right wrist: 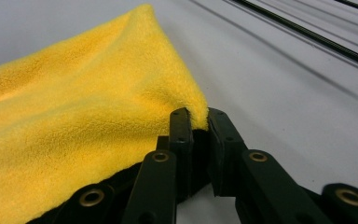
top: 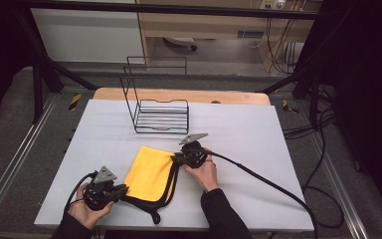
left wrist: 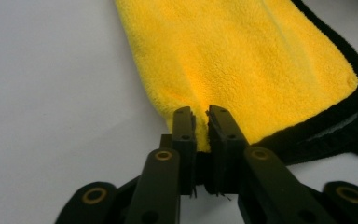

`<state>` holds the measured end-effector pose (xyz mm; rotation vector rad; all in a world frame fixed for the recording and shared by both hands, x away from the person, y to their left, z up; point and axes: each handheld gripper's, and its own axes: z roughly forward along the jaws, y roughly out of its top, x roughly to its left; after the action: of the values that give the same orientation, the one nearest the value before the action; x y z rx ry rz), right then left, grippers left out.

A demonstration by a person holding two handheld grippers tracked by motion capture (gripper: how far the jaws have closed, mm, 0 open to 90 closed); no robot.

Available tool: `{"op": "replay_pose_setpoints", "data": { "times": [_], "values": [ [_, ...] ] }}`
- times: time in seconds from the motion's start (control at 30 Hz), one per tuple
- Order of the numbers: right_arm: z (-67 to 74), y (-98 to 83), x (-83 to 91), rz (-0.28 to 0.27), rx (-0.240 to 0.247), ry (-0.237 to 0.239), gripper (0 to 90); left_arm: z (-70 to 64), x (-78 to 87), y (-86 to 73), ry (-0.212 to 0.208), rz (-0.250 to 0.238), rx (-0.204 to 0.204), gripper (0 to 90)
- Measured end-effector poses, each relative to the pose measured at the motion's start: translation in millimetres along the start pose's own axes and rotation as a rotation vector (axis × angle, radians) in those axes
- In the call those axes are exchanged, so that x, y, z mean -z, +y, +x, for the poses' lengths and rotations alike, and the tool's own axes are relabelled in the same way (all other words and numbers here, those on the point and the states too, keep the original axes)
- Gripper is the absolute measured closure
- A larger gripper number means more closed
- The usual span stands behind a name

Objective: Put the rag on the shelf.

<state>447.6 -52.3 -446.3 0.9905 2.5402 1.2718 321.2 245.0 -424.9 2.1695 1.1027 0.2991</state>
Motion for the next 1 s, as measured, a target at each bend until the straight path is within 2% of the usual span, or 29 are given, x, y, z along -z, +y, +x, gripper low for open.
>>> {"op": "replay_pose_setpoints", "data": {
  "times": [0.03, 0.1, 0.13, 0.23, 0.37, 0.43, 0.5, 0.57, 0.67, 0.73, 0.83, 1.0],
  "values": [
    [0.7, 0.0, 1.2, -0.009, 0.007, -0.011, 76.1, 2.9, 1.1, 2.1, -0.018, -0.012, 0.004, 72.6],
    [3.4, 1.5, 7.0, -0.035, 0.022, -0.050, 63.1, 8.2, 4.3, 9.2, -0.033, -0.035, 0.002, 60.9],
    [4.5, 2.7, 11.5, -0.051, 0.027, -0.059, 61.8, 10.7, 5.4, 13.9, -0.031, -0.049, -0.001, 57.8],
    [8.2, 6.0, 25.8, -0.091, 0.004, -0.061, 48.8, 20.3, 2.9, 31.7, 0.016, -0.050, -0.029, 47.2],
    [12.3, 4.9, 42.8, -0.119, -0.031, -0.069, 33.9, 35.2, -11.2, 54.5, 0.019, -0.066, -0.015, 33.6],
    [14.8, 2.9, 49.4, -0.113, -0.020, -0.090, 27.5, 41.1, -21.0, 64.0, 0.014, -0.063, 0.006, 29.1],
    [16.5, -0.1, 55.6, -0.118, -0.023, -0.092, 22.3, 45.4, -31.1, 72.7, 0.028, -0.041, 0.018, 25.4],
    [17.2, -3.4, 61.2, -0.109, -0.037, -0.092, 18.6, 48.6, -41.5, 80.1, 0.046, -0.025, 0.012, 24.9],
    [18.9, -9.6, 67.7, -0.093, -0.033, -0.104, 16.6, 54.3, -57.0, 89.2, 0.067, -0.009, 0.013, 25.1],
    [19.7, -14.5, 71.4, -0.084, -0.036, -0.105, 15.3, 57.5, -65.8, 93.5, 0.060, -0.007, 0.022, 28.2],
    [21.4, -21.2, 75.7, -0.074, -0.041, -0.106, 14.1, 60.4, -77.9, 98.2, 0.076, -0.001, 0.026, 35.8],
    [24.3, -27.2, 77.3, -0.066, -0.052, -0.095, 13.8, 69.3, -86.5, 97.4, 0.025, 0.010, 0.073, 54.9]
  ]
}}
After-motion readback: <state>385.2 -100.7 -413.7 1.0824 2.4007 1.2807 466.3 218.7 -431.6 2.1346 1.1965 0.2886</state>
